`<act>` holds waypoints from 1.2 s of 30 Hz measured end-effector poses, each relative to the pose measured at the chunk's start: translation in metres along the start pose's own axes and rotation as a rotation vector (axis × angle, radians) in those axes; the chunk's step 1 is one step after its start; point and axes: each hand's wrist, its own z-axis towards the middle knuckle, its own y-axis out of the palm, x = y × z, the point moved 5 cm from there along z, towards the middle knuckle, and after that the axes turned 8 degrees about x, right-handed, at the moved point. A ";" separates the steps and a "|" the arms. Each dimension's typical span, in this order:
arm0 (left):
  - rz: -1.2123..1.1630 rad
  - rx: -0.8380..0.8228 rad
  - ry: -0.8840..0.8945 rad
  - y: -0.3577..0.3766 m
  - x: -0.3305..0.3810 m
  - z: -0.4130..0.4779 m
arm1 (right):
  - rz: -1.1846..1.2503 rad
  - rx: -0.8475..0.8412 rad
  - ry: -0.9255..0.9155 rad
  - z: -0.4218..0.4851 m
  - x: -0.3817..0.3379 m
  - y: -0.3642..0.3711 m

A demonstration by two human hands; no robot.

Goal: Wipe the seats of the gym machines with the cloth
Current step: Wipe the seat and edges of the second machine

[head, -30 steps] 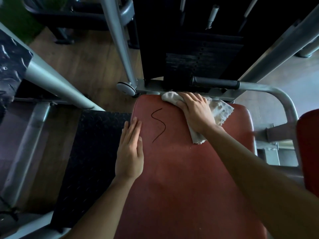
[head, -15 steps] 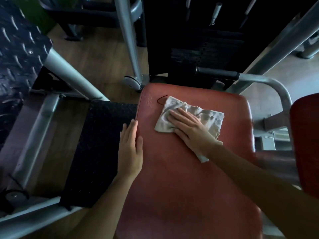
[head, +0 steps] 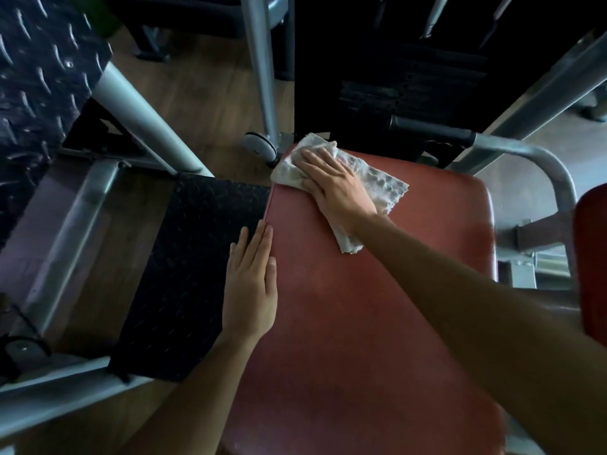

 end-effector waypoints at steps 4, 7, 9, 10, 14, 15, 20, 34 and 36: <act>-0.027 0.004 0.000 0.000 -0.002 0.000 | -0.001 -0.068 -0.153 -0.039 -0.012 -0.001; -0.035 0.015 -0.006 0.000 -0.003 0.001 | -0.005 -0.129 -0.298 -0.066 -0.014 -0.006; -0.026 0.017 -0.016 -0.001 -0.002 0.001 | -0.041 -0.161 -0.328 -0.057 -0.006 -0.011; -0.021 0.015 -0.020 -0.001 -0.002 0.001 | -0.052 -0.157 -0.296 -0.045 -0.002 -0.012; -0.002 0.006 -0.026 -0.001 -0.002 0.000 | -0.005 -0.039 -0.064 0.004 0.011 -0.012; 0.004 0.006 -0.027 -0.001 -0.002 0.000 | 0.009 -0.014 -0.035 0.008 0.010 -0.011; -0.011 0.013 -0.022 -0.001 -0.003 -0.001 | 0.046 0.073 -0.022 -0.039 -0.006 -0.010; 0.057 0.017 -0.011 -0.002 -0.001 -0.001 | 0.065 0.136 0.078 -0.026 -0.004 -0.014; 0.044 0.024 -0.006 -0.001 -0.002 0.000 | 0.057 0.120 0.006 -0.048 -0.015 -0.013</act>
